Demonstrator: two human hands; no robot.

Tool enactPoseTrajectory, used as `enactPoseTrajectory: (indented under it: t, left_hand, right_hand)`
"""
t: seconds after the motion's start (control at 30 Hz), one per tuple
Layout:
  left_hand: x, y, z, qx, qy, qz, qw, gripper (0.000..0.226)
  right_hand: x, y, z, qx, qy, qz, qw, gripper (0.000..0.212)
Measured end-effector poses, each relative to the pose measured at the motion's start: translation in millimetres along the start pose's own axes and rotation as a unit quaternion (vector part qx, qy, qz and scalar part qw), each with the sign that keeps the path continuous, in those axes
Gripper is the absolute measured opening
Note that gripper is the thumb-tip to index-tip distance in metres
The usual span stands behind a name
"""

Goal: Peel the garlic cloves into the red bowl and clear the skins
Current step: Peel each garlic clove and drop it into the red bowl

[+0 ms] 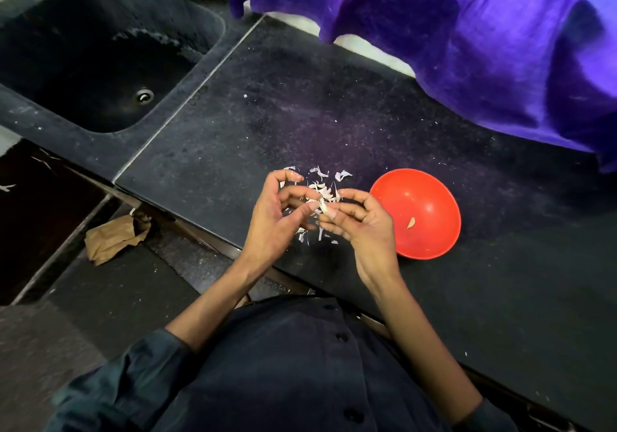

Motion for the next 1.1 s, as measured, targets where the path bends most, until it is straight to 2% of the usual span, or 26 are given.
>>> enactPoseTrajectory:
  t: [0.17,0.4,0.73,0.9,1.1]
  left_hand:
    - [-1,2,-2,0.005,-0.012,0.001,1.0,0.045]
    - [-1,3,-2,-0.029,-0.024,0.017,0.999,0.046]
    - [0,3,-3,-0.142,-0.055,0.027,0.988,0.041]
    - [2,-2,-6,-0.199,-0.086,0.008,0.976,0.053]
    - [7,-8,-11,-0.224,-0.114,0.004,0.968,0.045]
  right_hand:
    - [1,0,1,0.007,-0.006,0.008,1.0,0.025]
    - [2,-3,2,0.037,-0.01,0.028,0.999,0.028]
    - [2,-5,-2,0.036,-0.035,0.037,0.998,0.028]
    - [3,-6,-3,-0.001,-0.056,0.04,0.998,0.027]
    - [4,-9,-10,-0.118,-0.121,0.032,0.985,0.026]
Point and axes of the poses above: each hand's wrist, its own x-axis away from the middle knuckle, its own y-axis out of the back of the hand, z = x × y, the point moved 5 cm from there along -x, towards the middle knuckle, and after that the axes turned 4 degrees about -x, right-handed, at the moved point
